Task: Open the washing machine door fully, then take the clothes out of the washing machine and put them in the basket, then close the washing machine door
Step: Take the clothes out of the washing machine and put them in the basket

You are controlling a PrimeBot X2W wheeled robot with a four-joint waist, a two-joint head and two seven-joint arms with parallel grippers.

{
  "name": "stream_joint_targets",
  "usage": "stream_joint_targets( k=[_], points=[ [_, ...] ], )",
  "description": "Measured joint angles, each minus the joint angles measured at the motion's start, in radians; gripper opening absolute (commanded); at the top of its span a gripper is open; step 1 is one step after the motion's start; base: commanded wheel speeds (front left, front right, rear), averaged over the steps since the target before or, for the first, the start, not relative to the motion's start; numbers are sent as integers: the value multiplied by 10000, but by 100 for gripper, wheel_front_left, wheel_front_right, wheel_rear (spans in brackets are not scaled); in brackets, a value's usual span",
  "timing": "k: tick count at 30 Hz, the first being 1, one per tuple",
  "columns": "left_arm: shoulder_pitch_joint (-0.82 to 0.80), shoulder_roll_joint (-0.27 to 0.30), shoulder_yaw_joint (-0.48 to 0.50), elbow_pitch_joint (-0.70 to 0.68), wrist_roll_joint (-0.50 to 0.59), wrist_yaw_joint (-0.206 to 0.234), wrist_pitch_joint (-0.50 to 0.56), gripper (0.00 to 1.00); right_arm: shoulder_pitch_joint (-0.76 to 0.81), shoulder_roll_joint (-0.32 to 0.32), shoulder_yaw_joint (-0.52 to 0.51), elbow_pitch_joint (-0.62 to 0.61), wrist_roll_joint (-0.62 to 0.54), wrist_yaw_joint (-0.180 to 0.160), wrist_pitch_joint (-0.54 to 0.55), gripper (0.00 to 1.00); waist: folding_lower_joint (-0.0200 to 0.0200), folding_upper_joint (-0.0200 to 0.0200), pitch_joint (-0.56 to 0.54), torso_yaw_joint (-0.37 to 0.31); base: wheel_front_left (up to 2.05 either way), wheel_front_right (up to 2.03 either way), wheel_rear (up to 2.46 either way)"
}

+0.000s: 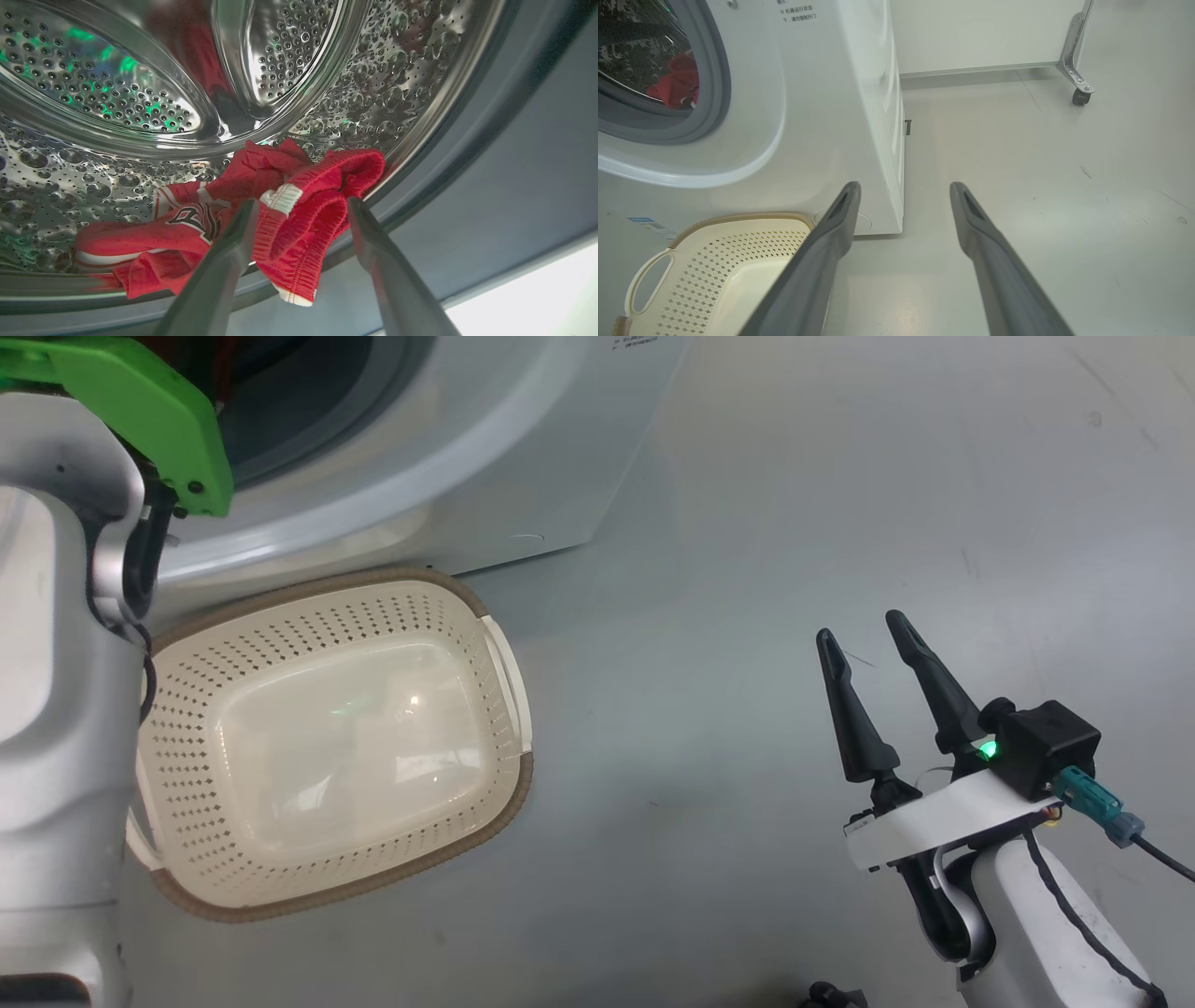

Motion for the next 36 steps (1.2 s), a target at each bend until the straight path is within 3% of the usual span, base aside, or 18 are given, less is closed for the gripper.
stream_joint_targets(
  k=[14, 27, 28, 29, 30, 36],
  points=[
    [-1683, 930, -215, 1296, 198, -546, 2429, 100, -769, 479, 117, 612, 174, 280, -90, 100, 0, 0, 1011, -670, 0, 0, 0],
    [-2188, 1300, 245, 1996, -148, -560, 3221, 100, -1205, 650, -35, 1043, 192, 441, -102, 100, 0, 0, 1463, -1034, 0, 0, 0],
    [-2204, 1327, 249, 2054, -148, -516, 3327, 42, -1250, 663, -63, 1043, 192, 441, -102, 100, -1, 0, 1474, -1041, 0, 0, 0],
    [-2222, 1350, 268, 2075, -151, -514, 3394, 14, -1299, 683, -88, 1043, 192, 445, -102, 100, 0, 0, 1484, -1045, 0, 0, 0],
    [-2264, 1358, 305, 2096, -165, -510, 3480, 0, -1355, 698, -102, 1039, 192, 476, -102, 100, -1, 0, 1497, -1049, 0, 0, 0],
    [-2406, 1384, 376, 2288, -222, -506, 3632, 0, -1564, 769, -309, 1032, 192, 523, -102, 100, -1, 0, 1565, -1066, 0, 0, 0]
  ],
)
